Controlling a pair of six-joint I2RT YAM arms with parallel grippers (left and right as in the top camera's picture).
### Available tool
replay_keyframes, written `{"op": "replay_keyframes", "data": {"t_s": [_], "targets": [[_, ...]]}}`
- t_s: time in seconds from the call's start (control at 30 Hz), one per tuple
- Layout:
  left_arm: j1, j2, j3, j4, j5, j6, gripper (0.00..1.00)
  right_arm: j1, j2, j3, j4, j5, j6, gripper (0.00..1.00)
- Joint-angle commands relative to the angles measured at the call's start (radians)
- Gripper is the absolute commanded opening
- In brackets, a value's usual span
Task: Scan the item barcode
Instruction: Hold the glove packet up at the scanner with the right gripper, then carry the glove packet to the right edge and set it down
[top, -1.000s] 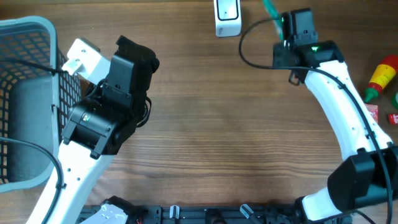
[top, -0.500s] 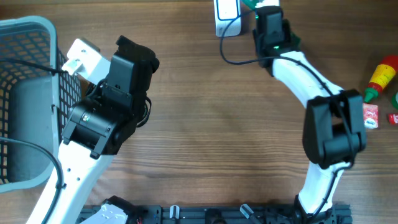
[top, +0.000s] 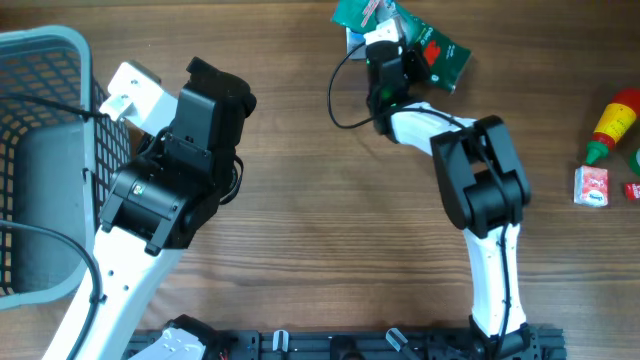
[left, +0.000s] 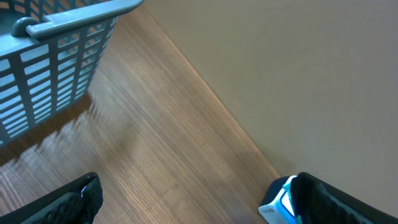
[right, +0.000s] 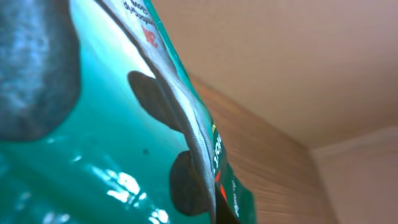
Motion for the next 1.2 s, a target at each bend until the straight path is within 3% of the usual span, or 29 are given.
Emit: {"op": "replay_keyframes", "data": {"t_s": [0.0,0.37,0.5,0.83,1.17], "targets": [[-0.004,-0.006,0.003,0.002,-0.024,0.016,1.00,0.003,0.029,0.008,0.026,0.140,-0.080,0.05],[-0.004,-0.006,0.003,0.002,-0.024,0.016,1.00,-0.008,0.031,0.008,0.032,0.109,-0.178,0.05],[-0.004,-0.006,0.003,0.002,-0.024,0.016,1.00,-0.032,0.031,0.008,0.042,0.230,-0.164,0.04],[-0.004,-0.006,0.003,0.002,-0.024,0.016,1.00,-0.319,0.031,0.007,-0.060,0.576,-0.098,0.05],[-0.004,-0.006,0.003,0.002,-0.024,0.016,1.00,-0.434,0.031,0.007,-0.164,0.488,-0.024,0.04]]}}
